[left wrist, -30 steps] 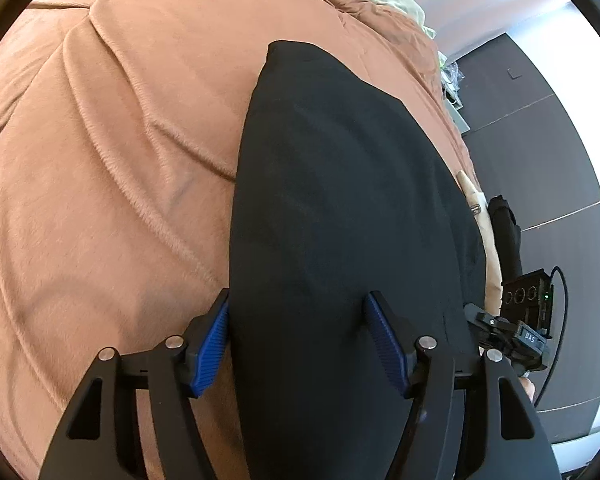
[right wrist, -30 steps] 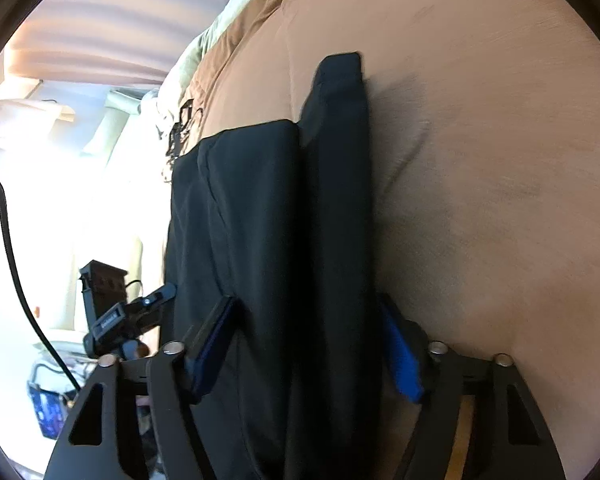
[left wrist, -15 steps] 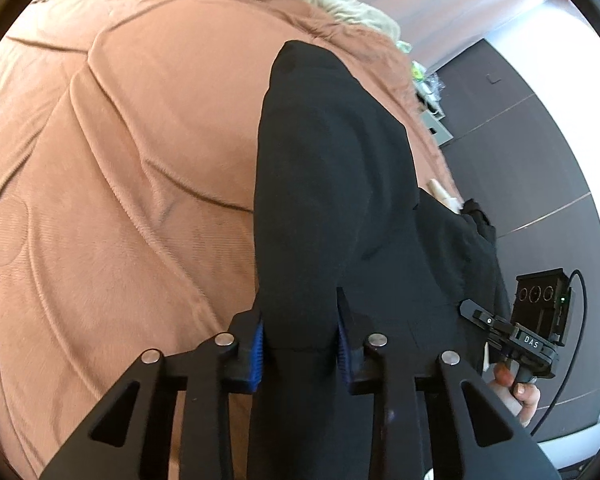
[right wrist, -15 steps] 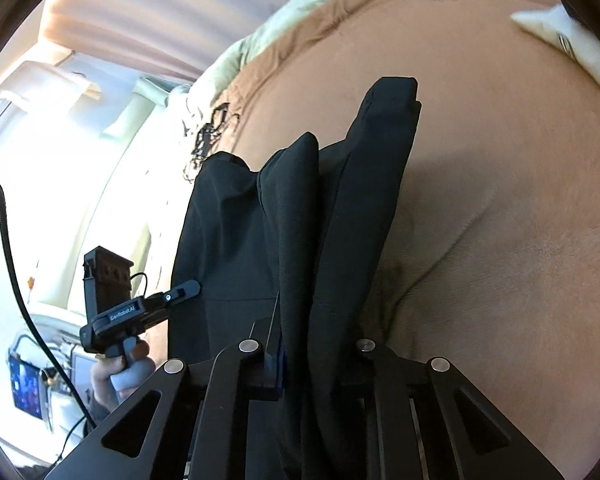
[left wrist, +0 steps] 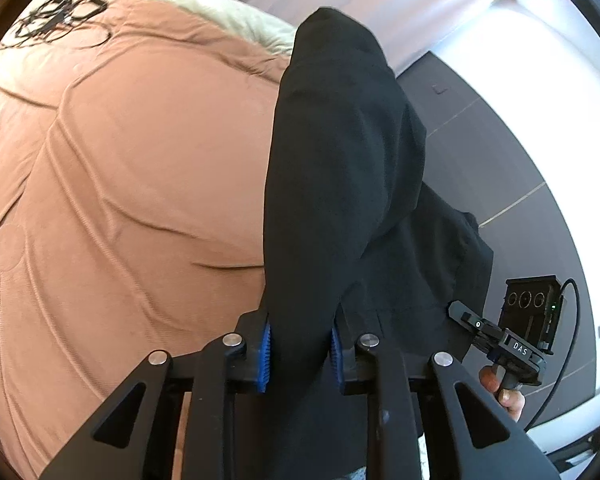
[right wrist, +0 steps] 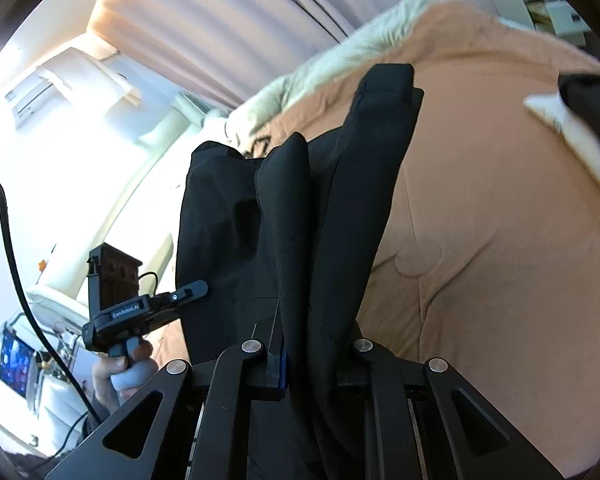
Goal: Fold large clothes
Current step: 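Lift the folded black jacket off the bed with both grippers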
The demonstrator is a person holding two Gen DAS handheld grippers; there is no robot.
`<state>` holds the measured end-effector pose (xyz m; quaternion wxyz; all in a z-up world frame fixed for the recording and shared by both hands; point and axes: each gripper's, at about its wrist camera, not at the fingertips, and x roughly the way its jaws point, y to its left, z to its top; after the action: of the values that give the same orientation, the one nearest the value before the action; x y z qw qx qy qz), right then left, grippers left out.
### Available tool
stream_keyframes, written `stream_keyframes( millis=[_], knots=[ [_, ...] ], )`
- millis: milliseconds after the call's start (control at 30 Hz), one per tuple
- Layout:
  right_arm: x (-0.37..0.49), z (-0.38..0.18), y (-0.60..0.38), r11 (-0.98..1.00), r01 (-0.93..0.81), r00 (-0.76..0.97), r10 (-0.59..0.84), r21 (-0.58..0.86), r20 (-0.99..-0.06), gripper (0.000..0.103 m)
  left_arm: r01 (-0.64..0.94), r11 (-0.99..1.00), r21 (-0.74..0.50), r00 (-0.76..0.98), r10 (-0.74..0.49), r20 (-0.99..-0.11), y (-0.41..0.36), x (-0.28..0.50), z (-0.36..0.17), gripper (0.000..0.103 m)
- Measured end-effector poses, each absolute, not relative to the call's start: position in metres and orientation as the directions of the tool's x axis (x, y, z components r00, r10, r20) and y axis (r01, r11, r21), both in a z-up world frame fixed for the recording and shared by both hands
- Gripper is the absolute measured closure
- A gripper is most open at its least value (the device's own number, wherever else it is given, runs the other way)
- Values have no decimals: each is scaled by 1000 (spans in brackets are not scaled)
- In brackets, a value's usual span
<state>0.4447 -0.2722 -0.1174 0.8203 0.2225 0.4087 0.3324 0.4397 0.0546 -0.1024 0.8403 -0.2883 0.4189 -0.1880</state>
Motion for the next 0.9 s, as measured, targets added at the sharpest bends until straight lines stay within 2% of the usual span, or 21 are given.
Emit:
stream_keyframes(
  millis=[233, 533, 900],
  knots=[
    [435, -101, -275, 728, -401, 525, 680, 556, -511, 89, 167, 739, -653, 588, -606, -536, 11, 446, -66, 81],
    [413, -30, -333, 816, -369, 633, 571, 445, -523, 89, 304, 690, -657, 552, -690, -469, -74, 465, -21, 81],
    [402, 40, -403, 905, -285, 720, 419, 315, -553, 89, 396, 612, -685, 469, -776, -422, -181, 499, 5, 81]
  ],
)
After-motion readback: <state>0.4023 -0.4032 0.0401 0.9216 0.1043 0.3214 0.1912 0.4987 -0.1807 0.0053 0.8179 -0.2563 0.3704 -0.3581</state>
